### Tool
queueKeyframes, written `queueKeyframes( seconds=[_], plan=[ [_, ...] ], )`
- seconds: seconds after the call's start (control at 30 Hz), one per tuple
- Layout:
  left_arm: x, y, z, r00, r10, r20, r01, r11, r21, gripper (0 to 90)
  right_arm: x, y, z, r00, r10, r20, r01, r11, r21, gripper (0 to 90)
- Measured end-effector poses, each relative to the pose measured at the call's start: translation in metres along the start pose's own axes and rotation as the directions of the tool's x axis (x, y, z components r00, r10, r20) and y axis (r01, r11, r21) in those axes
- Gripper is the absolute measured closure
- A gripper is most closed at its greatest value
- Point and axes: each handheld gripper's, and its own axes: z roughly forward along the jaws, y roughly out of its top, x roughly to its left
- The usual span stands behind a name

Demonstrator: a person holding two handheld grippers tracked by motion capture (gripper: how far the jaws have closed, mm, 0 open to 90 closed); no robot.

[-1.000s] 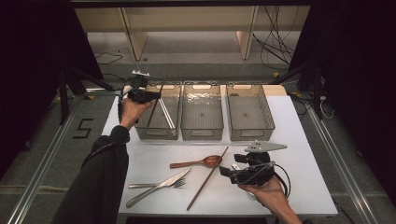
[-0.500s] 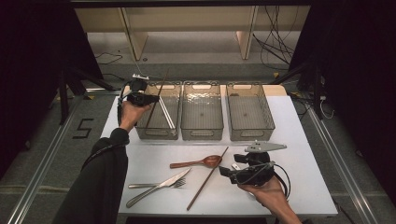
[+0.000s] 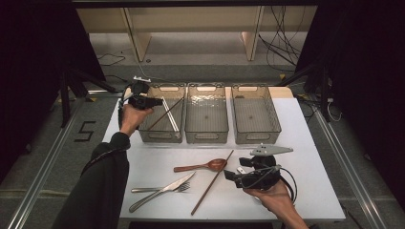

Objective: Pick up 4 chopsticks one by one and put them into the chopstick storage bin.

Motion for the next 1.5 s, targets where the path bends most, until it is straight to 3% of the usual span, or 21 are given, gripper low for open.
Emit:
queueKeyframes(
  seconds=[0.37,0.53,0.7,0.83,0.97,1.07,1.3,1.5],
  plan=[
    [-0.028,-0.003,-0.035,0.9939,-0.023,0.107,0.019,0.9988,0.046,49.0,-0.001,0.000,-0.001,1.0000,0.005,0.007,-0.005,1.000,-0.004,25.2],
    [-0.045,-0.012,-0.054,0.9901,0.002,0.141,-0.008,0.9991,0.041,41.1,-0.001,0.000,-0.001,0.9999,0.008,0.010,-0.008,1.000,-0.006,25.2],
    [-0.059,-0.028,-0.067,0.9819,0.023,0.188,-0.027,0.9994,0.021,35.5,-0.002,0.000,-0.001,0.9998,0.010,0.015,-0.009,1.000,-0.008,25.2],
    [-0.061,-0.039,-0.069,0.9830,0.034,0.180,-0.040,0.9987,0.030,33.2,-0.002,0.001,-0.001,0.9998,0.005,0.020,-0.004,1.000,-0.009,25.2],
    [-0.062,-0.048,-0.072,0.9787,0.023,0.204,-0.030,0.9991,0.030,30.0,-0.001,0.001,-0.003,0.9997,-0.002,0.025,0.003,1.000,-0.011,25.2],
    [-0.068,-0.054,-0.074,0.9767,0.042,0.210,-0.048,0.9985,0.024,27.7,-0.003,0.001,-0.003,0.9996,0.002,0.029,-0.002,1.000,-0.011,25.2],
    [-0.094,-0.073,-0.073,0.9682,0.089,0.234,-0.101,0.9940,0.040,23.9,-0.004,0.001,-0.003,0.9993,-0.002,0.038,0.003,1.000,-0.010,25.1],
    [-0.118,-0.089,-0.068,0.9573,0.130,0.258,-0.155,0.9848,0.079,22.9,-0.005,0.001,-0.004,0.9992,0.001,0.040,-0.001,1.000,-0.013,25.1]
  ],
)
